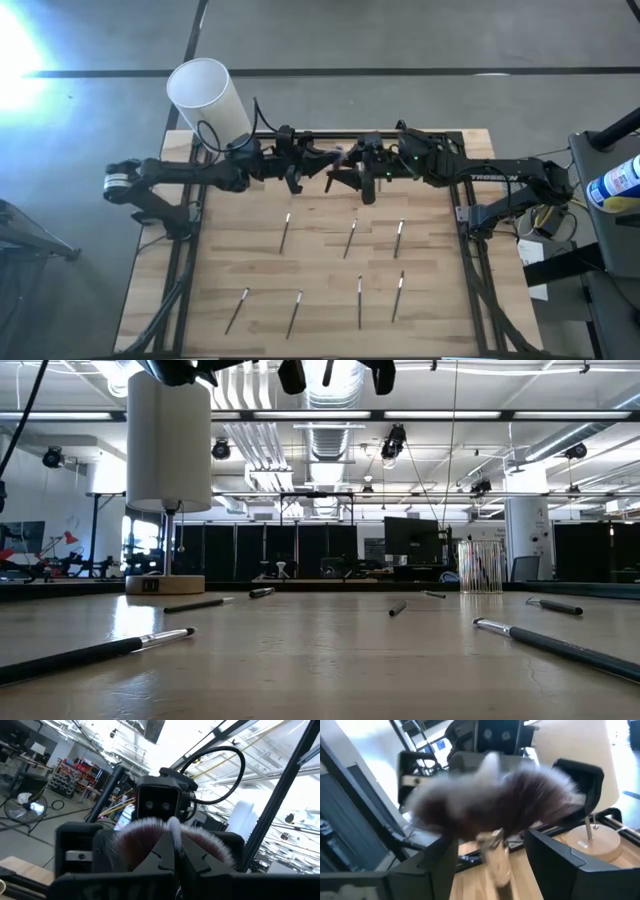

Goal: Put items in baskets/containers
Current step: Put the highlighter brush into the yellow container

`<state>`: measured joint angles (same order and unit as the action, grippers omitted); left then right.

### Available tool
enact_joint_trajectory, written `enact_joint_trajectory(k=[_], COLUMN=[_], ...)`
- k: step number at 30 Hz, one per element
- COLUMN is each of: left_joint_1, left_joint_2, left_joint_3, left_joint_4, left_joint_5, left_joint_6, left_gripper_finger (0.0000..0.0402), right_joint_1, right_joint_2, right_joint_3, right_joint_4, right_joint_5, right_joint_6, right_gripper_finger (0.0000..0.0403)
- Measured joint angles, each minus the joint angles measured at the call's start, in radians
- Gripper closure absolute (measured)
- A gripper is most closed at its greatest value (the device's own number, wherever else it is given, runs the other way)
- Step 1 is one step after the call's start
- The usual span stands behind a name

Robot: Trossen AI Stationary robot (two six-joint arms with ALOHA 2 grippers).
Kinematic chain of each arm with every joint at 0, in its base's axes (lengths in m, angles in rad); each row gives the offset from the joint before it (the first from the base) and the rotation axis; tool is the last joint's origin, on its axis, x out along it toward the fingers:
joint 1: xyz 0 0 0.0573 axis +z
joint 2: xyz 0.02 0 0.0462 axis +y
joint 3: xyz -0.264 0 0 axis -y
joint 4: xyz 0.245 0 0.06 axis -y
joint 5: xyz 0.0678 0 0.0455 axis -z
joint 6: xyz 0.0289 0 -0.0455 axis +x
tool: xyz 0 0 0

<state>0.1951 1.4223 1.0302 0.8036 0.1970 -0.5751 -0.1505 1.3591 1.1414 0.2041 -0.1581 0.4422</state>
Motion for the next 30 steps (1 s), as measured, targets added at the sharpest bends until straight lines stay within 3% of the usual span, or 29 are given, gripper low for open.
enact_joint_trajectory(k=[4,12,23,30], left_joint_1=[0.002,0.016,0.055,0.055], left_joint_2=[-0.002,-0.019,-0.102,-0.141], left_joint_3=[-0.001,-0.001,-0.003,-0.061], left_joint_4=[-0.002,-0.010,-0.205,-0.283], left_joint_5=[-0.006,-0.014,-0.014,0.002], left_joint_6=[0.002,-0.002,0.014,0.069], left_gripper_finger=[0.0401,0.0389,0.0322,0.0329], right_joint_1=[0.003,0.003,-0.006,-0.136], right_joint_2=[0.032,0.010,-0.155,-0.321], right_joint_3=[0.046,0.059,0.027,-0.093], right_joint_4=[-0.036,-0.085,-0.301,-0.446], right_joint_5=[0.001,0.041,0.281,0.429], right_joint_6=[-0.011,-0.066,-0.175,-0.245], right_gripper_finger=[0.0223,0.0351,0.0367,0.0368])
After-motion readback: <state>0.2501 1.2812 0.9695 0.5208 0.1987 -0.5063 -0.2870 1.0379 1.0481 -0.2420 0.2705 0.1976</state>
